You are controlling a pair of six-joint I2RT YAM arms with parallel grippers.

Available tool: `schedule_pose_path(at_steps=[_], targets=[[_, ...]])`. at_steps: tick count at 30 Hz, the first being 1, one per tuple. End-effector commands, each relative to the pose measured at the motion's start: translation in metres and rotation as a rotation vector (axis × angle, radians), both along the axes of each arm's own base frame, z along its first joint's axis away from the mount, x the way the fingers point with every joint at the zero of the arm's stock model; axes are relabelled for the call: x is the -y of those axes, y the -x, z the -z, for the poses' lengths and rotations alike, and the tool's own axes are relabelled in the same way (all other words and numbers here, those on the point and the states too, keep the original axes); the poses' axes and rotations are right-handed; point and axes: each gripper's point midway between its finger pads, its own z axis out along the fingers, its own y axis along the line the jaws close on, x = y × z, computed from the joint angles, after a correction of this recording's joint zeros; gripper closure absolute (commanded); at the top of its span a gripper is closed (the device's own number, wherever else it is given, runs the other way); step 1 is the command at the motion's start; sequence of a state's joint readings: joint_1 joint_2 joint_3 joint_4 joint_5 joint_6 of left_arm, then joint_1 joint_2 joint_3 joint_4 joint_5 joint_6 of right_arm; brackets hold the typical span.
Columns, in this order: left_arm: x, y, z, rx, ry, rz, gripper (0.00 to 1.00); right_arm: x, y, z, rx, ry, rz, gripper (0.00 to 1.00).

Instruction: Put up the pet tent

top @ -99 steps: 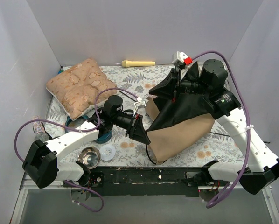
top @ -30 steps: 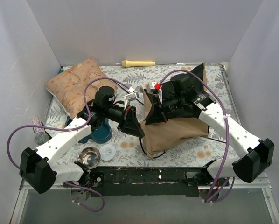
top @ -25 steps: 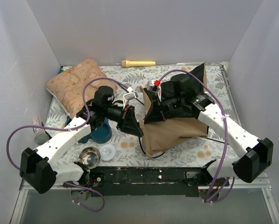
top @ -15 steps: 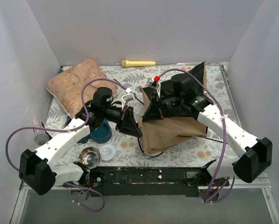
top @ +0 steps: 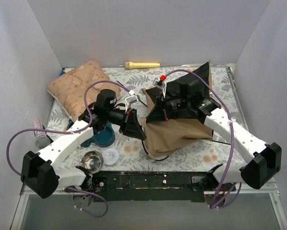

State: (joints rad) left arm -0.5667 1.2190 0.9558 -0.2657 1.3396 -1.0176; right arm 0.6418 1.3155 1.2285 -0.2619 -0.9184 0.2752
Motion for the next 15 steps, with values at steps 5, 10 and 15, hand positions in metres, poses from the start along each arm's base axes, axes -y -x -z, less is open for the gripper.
schedule_pose_path(at_steps=[5,10,15], targets=[[-0.005,0.041,0.051,-0.366,-0.23,0.091,1.0,-0.004,-0.047,-0.111,0.358,-0.29,0.194,0.99],[-0.003,0.043,0.06,-0.379,-0.247,0.098,1.0,-0.004,-0.049,-0.113,0.349,-0.293,0.209,0.99],[-0.002,0.042,0.062,-0.378,-0.254,0.096,1.0,-0.004,-0.051,-0.11,0.339,-0.286,0.221,0.99]])
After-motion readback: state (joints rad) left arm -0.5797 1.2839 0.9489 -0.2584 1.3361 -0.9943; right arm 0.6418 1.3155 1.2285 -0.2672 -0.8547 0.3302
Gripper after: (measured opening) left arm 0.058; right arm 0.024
